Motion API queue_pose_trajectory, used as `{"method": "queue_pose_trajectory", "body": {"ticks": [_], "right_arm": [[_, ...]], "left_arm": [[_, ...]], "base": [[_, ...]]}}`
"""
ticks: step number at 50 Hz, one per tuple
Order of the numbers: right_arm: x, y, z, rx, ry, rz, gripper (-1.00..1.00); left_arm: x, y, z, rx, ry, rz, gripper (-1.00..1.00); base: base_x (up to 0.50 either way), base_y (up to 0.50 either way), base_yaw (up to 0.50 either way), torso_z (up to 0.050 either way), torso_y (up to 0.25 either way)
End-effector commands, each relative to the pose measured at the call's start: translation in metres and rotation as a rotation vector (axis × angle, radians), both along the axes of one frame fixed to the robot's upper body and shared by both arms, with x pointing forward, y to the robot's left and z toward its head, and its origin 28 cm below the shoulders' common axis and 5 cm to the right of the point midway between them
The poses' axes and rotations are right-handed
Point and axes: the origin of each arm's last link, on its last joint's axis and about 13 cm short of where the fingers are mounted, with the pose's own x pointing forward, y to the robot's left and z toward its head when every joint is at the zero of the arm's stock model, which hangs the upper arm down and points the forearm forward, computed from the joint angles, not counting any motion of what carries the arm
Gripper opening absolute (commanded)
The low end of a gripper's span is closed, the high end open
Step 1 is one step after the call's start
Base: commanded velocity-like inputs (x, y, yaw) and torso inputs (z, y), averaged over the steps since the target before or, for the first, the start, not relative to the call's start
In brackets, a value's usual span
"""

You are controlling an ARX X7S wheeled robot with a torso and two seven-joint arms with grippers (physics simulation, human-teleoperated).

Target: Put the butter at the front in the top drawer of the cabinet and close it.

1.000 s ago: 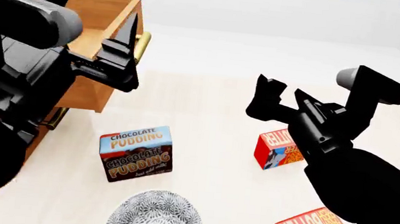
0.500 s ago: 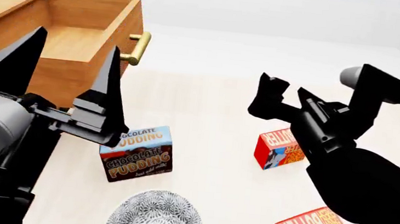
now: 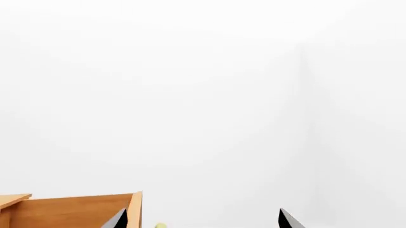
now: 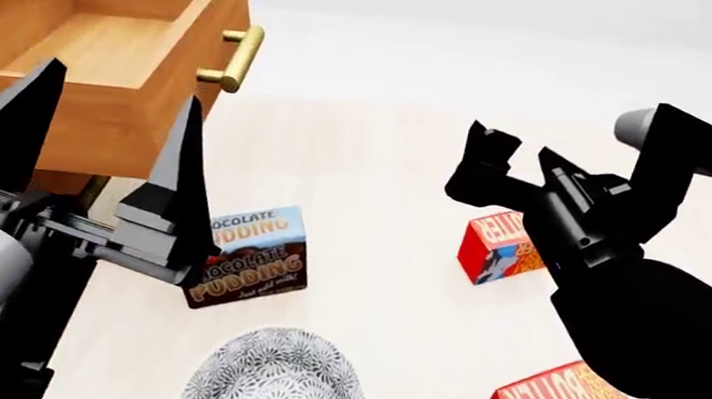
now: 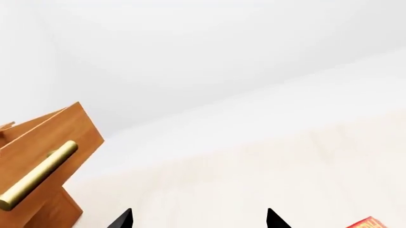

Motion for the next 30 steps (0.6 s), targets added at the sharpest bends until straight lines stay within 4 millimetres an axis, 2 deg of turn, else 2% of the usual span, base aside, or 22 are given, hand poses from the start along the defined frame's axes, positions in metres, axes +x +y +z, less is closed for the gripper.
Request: {"method": "queue_pose_trajectory", "body": {"ticks": [1, 30], "right_arm": [[-0.0010, 0.0006, 0.0024, -0.007, -0.004, -0.004, 1.00], [-0.0054, 0.0005, 0.0047, -0.011, -0.011, -0.009, 1.00]], "left_arm": [[-0.0018, 0.0012, -0.0009, 0.002, -0.011, 0.000, 1.00], [-0.0074, 0.0020, -0.0016, 0.009, -0.024, -0.006, 1.00]], "base": [[0.00, 0.00, 0.00, 0.000, -0.123], [0.00, 0.00, 0.00, 0.000, -0.146]]}}
